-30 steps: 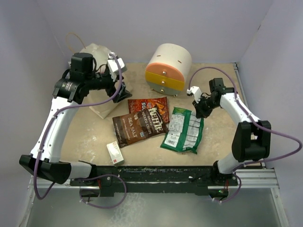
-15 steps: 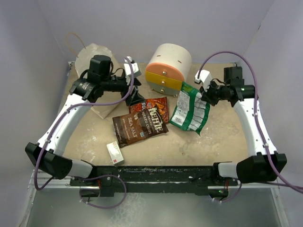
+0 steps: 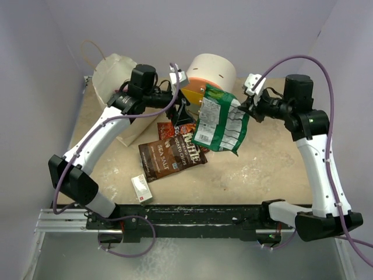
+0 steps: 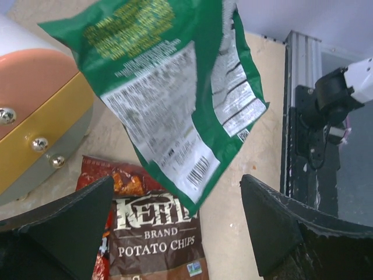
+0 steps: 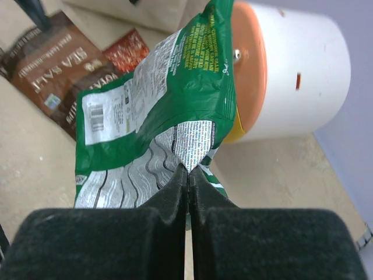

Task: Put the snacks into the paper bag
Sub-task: Place the snack in the paper bag.

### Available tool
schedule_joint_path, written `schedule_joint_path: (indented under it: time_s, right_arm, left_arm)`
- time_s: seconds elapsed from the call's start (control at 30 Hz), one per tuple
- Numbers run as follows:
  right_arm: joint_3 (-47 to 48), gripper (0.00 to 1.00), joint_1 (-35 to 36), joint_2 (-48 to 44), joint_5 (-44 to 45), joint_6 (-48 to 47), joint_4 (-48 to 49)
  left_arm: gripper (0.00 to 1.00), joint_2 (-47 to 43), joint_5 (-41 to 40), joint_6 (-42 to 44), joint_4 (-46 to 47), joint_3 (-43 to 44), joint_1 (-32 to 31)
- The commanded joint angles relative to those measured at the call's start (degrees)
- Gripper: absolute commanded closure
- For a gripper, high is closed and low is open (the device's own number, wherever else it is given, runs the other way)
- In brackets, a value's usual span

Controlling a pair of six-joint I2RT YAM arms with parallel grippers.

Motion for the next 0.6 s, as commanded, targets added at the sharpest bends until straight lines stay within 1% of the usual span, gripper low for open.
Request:
schedule_joint_path:
  time_s: [0.0, 0.17, 0.3, 0.37, 0.57]
  right_arm:
    - [4.3, 1.0, 1.1, -2.5, -6.7, 5.7, 8.1]
    - [5.4, 1.0, 1.4, -3.4, -10.0, 9.7, 11.3]
    - [5.3, 1.0, 1.4, -3.9, -11.6, 11.7, 12.6]
    - [4.6, 1.0, 1.5, -4.0, -12.3, 12.5, 13.3]
    - [1.3, 1.0, 1.5, -4.3, -14.8, 16.3, 16.8]
  left_arm:
    - [0.08, 1.6, 4.1, -9.5, 9.9, 3.7, -0.2]
    - [0.06, 4.7, 6.4, -14.2, 14.7, 4.1, -0.2]
    - [0.07, 6.0, 11.8, -20.0, 20.4, 1.8, -0.5]
    - [0.08, 6.2, 14.1, -22.5, 23.9, 0.5, -0.9]
    - [0.27, 7.4, 18.1, -27.7, 29.6, -0.2, -2.7]
